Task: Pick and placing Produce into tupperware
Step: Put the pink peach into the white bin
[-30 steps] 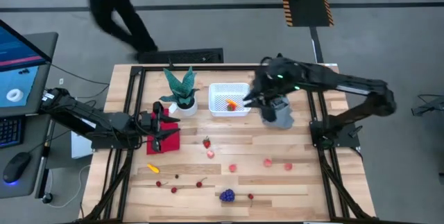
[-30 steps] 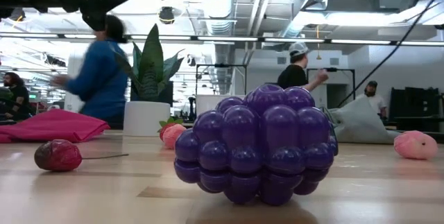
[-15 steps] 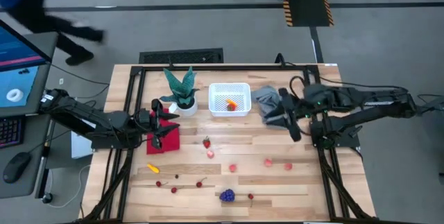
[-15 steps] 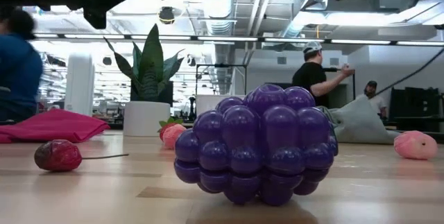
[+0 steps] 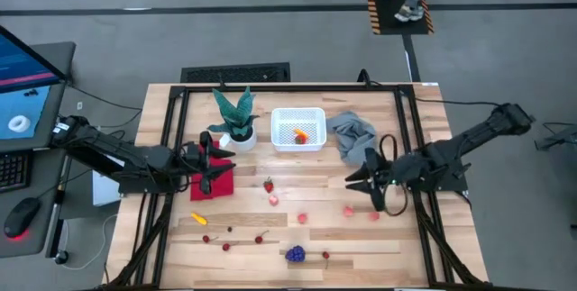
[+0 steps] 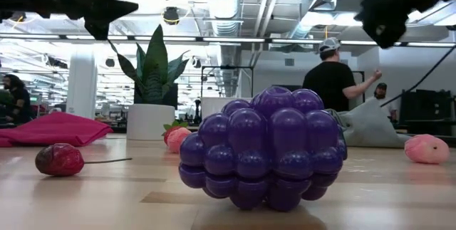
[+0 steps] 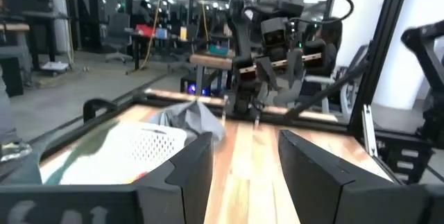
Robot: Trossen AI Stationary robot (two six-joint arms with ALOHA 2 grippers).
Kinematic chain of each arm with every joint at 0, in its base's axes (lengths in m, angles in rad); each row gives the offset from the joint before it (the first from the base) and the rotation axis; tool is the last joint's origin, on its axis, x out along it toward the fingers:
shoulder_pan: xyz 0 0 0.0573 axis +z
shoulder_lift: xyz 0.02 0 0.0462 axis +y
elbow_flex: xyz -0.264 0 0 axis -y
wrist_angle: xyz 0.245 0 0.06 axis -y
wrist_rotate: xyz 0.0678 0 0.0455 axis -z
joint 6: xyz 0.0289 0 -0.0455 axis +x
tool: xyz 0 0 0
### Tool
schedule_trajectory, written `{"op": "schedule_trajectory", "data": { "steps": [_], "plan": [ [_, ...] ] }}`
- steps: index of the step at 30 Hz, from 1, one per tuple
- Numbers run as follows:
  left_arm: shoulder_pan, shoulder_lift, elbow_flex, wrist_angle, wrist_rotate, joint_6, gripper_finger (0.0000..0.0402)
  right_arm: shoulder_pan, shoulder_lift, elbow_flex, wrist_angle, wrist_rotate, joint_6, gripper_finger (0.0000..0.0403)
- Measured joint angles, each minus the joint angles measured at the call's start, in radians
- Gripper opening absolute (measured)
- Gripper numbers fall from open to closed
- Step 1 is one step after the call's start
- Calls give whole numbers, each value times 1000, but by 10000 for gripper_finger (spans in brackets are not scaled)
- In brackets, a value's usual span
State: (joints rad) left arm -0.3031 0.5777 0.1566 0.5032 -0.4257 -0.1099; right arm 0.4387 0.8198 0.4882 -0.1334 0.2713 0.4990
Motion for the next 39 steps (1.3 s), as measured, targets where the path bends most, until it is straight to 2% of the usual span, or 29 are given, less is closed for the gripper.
{"op": "schedule_trajectory", "data": {
  "steps": [3, 5, 12, 15, 21, 28, 33, 39],
  "plan": [
    [0, 0, 0, -55, 1, -26, 155, 62, 62, -4, 1, 106, 81, 131],
    [0, 0, 0, -85, 1, -50, 155, 89, 113, -1, 5, 140, 129, 131],
    [0, 0, 0, -132, 1, -114, 155, 134, 345, 69, 2, 172, 289, 133],
    [0, 0, 0, -132, 1, -118, 155, 137, 442, 129, -59, 172, 340, 141],
    [0, 0, 0, -132, 1, -119, 155, 137, 593, 280, -264, 154, 452, 168],
    [0, 0, 0, -129, 1, -117, 155, 138, 681, 423, -467, 75, 563, 204],
    [0, 0, 0, -126, 1, -114, 155, 144, 737, 454, -587, 11, 628, 215],
    [0, 0, 0, -123, 1, -113, 155, 165, 773, 457, -594, -30, 682, 211]
  ]
}}
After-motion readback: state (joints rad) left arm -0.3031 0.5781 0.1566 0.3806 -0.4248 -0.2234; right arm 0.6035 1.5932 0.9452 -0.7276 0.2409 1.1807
